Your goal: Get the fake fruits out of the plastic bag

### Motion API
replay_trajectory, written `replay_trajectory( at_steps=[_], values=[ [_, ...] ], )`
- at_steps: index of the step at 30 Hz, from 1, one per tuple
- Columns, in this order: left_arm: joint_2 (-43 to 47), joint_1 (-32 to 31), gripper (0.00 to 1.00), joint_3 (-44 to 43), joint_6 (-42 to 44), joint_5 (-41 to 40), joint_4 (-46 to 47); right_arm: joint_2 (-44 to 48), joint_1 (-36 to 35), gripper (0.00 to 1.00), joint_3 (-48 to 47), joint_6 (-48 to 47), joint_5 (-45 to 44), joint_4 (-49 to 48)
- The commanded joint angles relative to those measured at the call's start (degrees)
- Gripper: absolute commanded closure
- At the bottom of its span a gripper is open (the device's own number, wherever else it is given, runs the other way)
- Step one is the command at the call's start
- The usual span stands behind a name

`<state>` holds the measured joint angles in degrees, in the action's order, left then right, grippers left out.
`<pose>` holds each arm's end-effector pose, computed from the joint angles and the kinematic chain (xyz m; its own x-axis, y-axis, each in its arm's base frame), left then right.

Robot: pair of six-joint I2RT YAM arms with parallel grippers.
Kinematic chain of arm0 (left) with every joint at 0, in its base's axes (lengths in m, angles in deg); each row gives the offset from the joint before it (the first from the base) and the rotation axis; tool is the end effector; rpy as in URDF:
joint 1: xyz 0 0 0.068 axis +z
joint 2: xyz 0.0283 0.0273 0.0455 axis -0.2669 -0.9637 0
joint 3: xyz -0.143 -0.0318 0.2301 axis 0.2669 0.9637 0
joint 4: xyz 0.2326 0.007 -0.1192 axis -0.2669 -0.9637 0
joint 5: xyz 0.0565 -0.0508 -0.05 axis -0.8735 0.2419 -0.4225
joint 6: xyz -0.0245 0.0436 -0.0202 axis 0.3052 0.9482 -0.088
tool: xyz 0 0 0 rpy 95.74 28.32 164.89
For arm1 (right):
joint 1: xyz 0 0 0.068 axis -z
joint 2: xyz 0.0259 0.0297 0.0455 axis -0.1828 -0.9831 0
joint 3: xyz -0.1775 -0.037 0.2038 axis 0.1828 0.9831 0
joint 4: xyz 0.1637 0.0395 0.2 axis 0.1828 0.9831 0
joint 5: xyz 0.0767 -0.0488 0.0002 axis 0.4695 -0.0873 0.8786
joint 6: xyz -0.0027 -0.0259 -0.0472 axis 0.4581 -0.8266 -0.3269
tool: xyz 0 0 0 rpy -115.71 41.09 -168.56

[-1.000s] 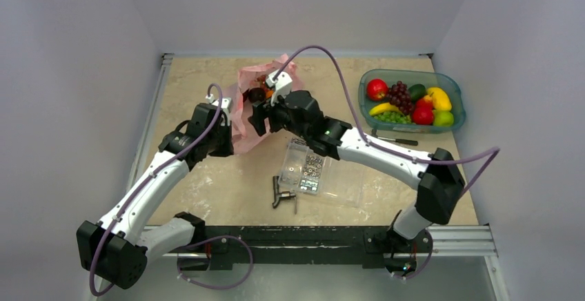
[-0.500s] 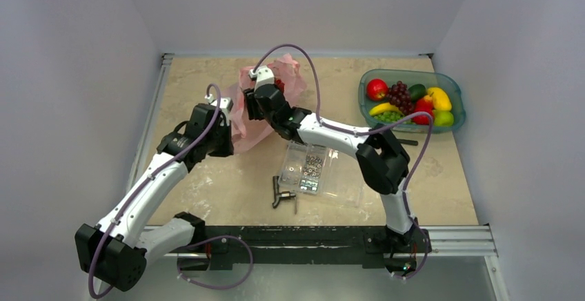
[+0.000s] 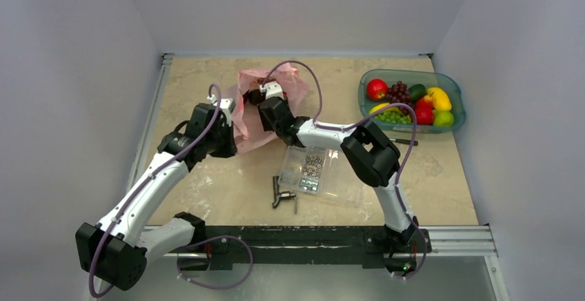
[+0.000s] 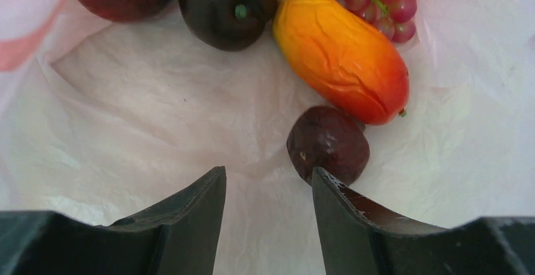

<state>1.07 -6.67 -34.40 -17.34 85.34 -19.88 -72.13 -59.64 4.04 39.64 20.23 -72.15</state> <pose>0.1924 -0.0789 0.2898 -0.7946 -0.0578 -0.6043 0.1132 0.9639 -0.2411 0.3281 0.3544 0.1773 -0.4530 -0.1623 -0.8766 -0.3211 0.9470 -0.0093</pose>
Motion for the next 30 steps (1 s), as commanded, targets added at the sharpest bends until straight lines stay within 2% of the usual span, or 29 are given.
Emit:
replay_trajectory(
  at_steps=[1,5,11,24,30],
  values=[
    [-1.6,-0.1,1.0,-0.4,-2.0,4.9,1.4,3.2,1.1,0.47,-3.6,-2.3,-2.2,-4.1],
    [-2.5,-0.5,1.0,-0.5,-2.1,5.4,1.4,1.3,4.2,0.43,-7.5,-2.7,1.0,-2.7],
    [-3.0,-1.9,1.0,-0.2,-2.0,6.5,1.7,-2.4,6.4,0.3,-13.2,-6.5,6.2,-1.7],
    [-4.9,-4.1,1.0,-0.7,-1.7,7.4,1.3,-10.2,8.1,0.09,-20.7,-8.6,3.7,-0.1],
    [-4.8,-4.1,1.0,-0.9,-1.6,7.0,1.1,-13.3,8.5,0.06,-22.9,-9.8,3.5,1.3]
  ],
)
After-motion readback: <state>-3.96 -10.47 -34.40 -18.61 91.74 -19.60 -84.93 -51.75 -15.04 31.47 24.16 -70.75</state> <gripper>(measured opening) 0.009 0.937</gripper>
